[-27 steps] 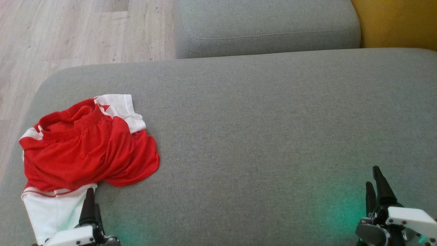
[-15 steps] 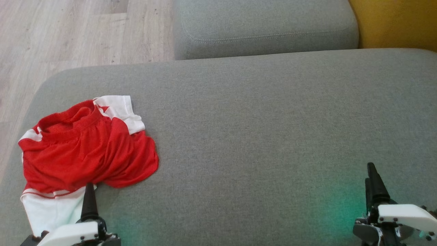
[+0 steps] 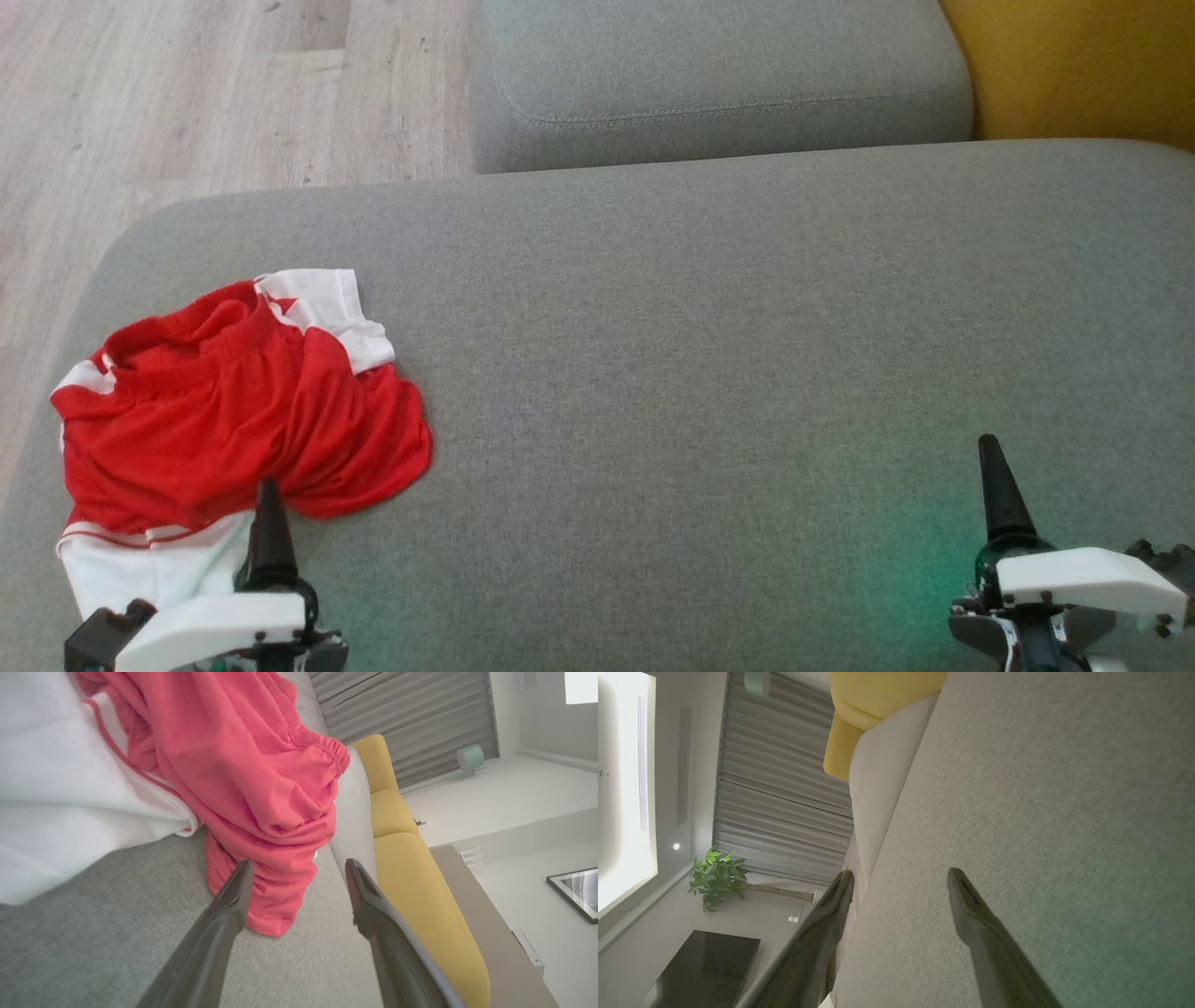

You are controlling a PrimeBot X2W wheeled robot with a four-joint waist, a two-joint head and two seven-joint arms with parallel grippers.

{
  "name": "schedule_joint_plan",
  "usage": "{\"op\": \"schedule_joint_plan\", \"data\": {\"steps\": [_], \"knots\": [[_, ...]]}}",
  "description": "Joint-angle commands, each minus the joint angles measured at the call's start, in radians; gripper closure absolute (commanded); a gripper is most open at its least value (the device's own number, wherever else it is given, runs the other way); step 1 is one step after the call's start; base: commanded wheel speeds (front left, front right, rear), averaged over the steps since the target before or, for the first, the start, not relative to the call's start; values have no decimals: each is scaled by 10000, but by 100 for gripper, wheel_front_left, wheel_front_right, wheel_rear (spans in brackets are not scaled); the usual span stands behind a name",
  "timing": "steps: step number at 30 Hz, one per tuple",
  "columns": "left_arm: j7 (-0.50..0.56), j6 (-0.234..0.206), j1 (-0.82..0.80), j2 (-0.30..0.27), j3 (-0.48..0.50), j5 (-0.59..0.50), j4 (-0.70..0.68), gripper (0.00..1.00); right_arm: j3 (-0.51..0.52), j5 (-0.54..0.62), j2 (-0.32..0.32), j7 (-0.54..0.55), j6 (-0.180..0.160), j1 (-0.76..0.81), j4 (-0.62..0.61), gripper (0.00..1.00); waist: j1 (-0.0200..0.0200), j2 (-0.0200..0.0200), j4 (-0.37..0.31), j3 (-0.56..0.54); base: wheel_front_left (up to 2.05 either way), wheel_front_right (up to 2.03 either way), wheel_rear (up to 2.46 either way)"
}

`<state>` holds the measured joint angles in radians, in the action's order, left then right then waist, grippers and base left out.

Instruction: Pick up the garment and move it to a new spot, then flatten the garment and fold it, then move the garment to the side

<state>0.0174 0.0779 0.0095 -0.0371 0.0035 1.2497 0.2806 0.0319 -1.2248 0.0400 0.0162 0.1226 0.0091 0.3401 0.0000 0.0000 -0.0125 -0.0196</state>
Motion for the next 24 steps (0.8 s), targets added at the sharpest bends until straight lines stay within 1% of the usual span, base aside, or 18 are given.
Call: {"op": "schedule_joint_plan", "data": {"steps": [1, 24], "knots": [[-118, -58, -230, -73, 38, -356, -433, 0, -154, 384, 42, -124, 23, -415, -388, 0, 0, 0, -7, -18, 0, 0, 0], [-771, -464, -111, -87, -390, -2852, -836, 0, -980, 3117, 56, -773, 37, -455, -483, 0, 0, 0, -108, -154, 0, 0, 0]]}}
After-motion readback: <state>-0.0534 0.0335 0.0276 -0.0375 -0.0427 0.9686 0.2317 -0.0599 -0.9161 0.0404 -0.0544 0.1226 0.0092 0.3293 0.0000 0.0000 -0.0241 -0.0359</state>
